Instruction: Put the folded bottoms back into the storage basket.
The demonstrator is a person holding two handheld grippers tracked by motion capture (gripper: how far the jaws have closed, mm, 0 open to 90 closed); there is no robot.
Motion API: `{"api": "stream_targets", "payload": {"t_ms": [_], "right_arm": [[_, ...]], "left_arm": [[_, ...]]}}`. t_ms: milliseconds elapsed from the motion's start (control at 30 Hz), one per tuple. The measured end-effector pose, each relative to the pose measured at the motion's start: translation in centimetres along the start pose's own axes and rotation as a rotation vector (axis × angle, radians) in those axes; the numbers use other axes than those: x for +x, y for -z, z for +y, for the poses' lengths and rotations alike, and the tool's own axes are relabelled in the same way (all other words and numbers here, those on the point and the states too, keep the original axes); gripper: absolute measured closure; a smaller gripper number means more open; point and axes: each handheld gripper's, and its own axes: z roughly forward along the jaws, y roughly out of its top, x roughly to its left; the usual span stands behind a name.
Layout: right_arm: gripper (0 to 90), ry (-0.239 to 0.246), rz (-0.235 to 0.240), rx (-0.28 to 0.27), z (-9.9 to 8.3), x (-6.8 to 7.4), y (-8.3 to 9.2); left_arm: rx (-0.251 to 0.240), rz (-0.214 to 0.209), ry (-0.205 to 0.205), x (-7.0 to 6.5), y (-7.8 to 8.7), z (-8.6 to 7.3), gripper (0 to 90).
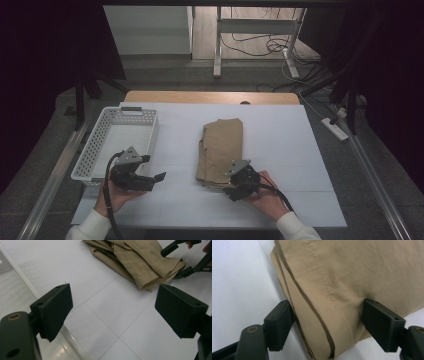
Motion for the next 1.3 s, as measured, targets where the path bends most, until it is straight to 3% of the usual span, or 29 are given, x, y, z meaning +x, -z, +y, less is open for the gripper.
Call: {"api": "stream_targets", "payload": {"t_ms": [167, 267, 333, 367, 400, 433, 500, 767, 1300], "right_arm": [[36.4, -0.006, -0.012, 0.000, -0.1, -0.2, 0.1], [50.0, -0.044, 0.002, 0.007, -0.2, -0.7, 0.2], [53.3, -0.052, 0.008, 0.008, -0.2, -0.8, 0.2], [62.2, -0.058, 0.018, 0.005, -0.3, -1.0, 0.2], [62.2, -0.058, 0.018, 0.005, -0.3, -1.0, 0.2], [74.0, -0.037, -0.001, 0.001, -0.4, -1.1, 0.3], [79.4, -0.028, -0.005, -0.006, -0.5, -1.2, 0.3], [82.9, -0.053, 0.038, -0.042, -0.4, -1.7, 1.1], [83.6, -0.073, 0.068, -0.083, -0.2, -2.1, 2.2]], "left_arm": [[0.003, 0.001, -0.003, -0.1, -0.1, 0.0, 13.9], [0.003, 0.001, -0.002, -0.1, 0.0, 0.0, 14.0], [0.002, 0.001, 0.000, 0.0, -0.1, 0.0, 14.0], [0.002, 0.001, 0.000, 0.0, -0.1, 0.0, 14.0], [0.002, 0.002, 0.000, 0.0, -0.1, 0.0, 14.0], [0.002, 0.001, -0.001, 0.0, -0.1, 0.0, 14.0], [0.002, 0.002, -0.002, 0.0, -0.1, 0.0, 14.0], [0.004, 0.003, -0.002, 0.1, 0.0, 0.0, 14.0], [-0.012, -0.001, 0.011, 0.1, -0.1, 0.3, 14.7]]}}
